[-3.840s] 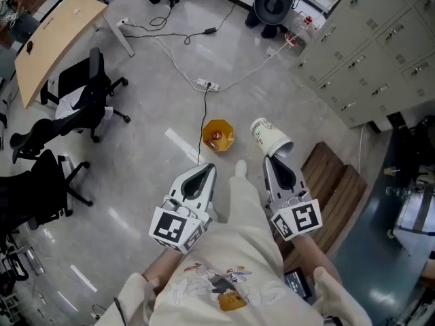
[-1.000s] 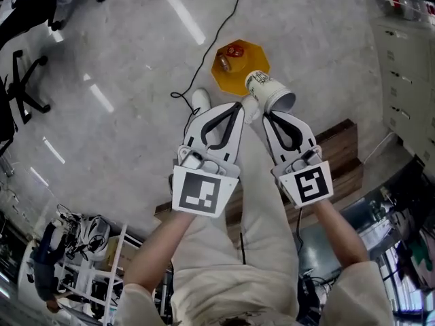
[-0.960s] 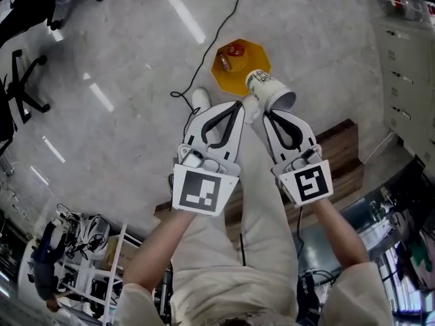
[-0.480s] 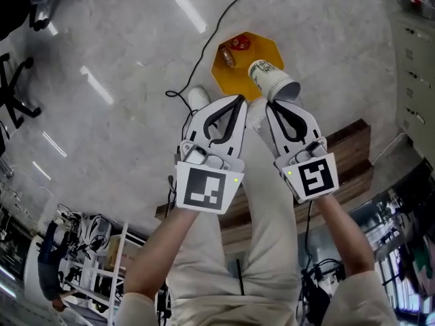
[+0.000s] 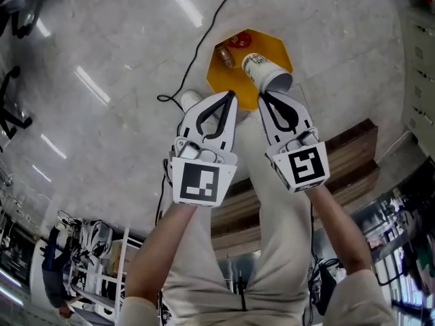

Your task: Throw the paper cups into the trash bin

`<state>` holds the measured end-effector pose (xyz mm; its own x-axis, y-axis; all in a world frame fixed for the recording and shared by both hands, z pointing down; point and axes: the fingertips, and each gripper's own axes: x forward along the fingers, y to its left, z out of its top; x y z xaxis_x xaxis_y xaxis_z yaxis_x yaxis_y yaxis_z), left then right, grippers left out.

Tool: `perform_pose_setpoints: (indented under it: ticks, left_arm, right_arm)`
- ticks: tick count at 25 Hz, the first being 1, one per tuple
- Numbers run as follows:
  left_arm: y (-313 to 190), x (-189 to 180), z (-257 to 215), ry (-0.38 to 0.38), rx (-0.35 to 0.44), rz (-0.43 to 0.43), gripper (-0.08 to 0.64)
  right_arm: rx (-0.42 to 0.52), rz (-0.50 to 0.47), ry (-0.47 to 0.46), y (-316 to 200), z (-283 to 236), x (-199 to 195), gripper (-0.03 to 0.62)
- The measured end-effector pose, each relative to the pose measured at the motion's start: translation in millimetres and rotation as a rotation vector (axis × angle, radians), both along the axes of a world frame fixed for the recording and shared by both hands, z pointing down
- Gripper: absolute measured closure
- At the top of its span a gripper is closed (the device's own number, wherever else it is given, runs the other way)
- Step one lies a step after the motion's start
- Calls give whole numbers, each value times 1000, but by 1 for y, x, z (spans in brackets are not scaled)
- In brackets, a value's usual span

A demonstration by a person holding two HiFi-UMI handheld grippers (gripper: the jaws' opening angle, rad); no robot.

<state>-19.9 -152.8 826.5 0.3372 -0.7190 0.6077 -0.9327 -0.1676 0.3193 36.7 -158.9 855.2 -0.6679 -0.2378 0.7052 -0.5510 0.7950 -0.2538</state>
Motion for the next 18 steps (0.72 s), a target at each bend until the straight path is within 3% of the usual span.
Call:
perform_pose_setpoints:
  ticks: [9,18]
  left_arm:
    - [-8,3,78,-54,-53,52,555]
    - [-7,8,109,-72,-84,39,555]
  right_arm:
    - [-88,-54,71,0,88,-2,571]
    - [-109,-87,108,7,116,3,562]
